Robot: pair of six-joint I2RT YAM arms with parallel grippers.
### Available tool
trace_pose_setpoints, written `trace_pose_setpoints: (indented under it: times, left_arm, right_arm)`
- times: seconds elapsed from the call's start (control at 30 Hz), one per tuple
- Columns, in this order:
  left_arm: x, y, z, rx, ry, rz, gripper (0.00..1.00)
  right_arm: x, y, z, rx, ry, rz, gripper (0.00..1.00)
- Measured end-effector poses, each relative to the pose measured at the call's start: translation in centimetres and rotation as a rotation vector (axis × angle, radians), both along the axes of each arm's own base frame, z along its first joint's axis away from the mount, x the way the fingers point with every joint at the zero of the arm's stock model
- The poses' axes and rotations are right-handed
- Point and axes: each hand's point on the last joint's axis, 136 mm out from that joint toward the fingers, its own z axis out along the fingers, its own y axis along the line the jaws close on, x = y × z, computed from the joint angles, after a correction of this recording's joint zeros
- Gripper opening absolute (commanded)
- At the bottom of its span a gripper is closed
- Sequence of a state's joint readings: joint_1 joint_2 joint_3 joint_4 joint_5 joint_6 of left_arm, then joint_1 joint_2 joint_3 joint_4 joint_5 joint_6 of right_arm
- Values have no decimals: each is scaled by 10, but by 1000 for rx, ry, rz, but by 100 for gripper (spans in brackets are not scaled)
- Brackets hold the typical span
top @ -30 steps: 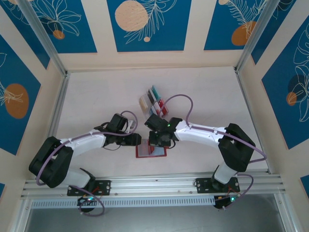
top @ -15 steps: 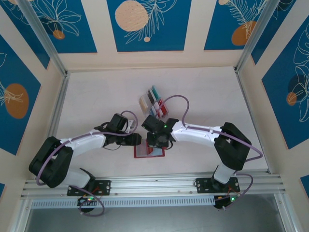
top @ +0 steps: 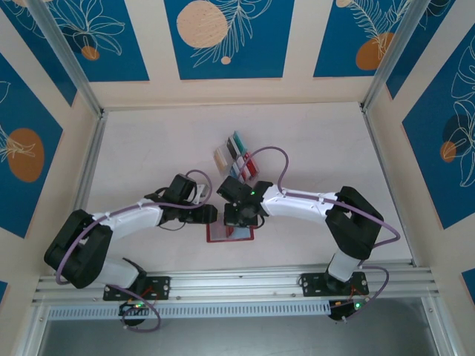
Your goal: Put the credit cards into the card holder
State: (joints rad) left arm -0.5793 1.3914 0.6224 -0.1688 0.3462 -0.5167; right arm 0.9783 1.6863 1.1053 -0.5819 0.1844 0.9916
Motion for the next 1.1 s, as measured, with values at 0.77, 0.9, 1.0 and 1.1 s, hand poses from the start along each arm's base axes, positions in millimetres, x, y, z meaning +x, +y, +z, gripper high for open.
trace_pose_setpoints:
  times: [0.77,0.9,1.0,1.1]
  left_arm:
    - [-28,-4,-11,81,66,-45,27]
    - [-26,-2,-15,116,63,-39,27]
    - [-24,0,-19,146,58,-35,26]
    - [-24,1,-24,173,64,-36,26]
  right_arm:
    - [7,-17,22,231,-53,109,0]
    - [7,-19,20,283,-37,123,0]
    - [7,-18,19,323,-24,131,0]
    - [8,-16,18,363,-7,138,0]
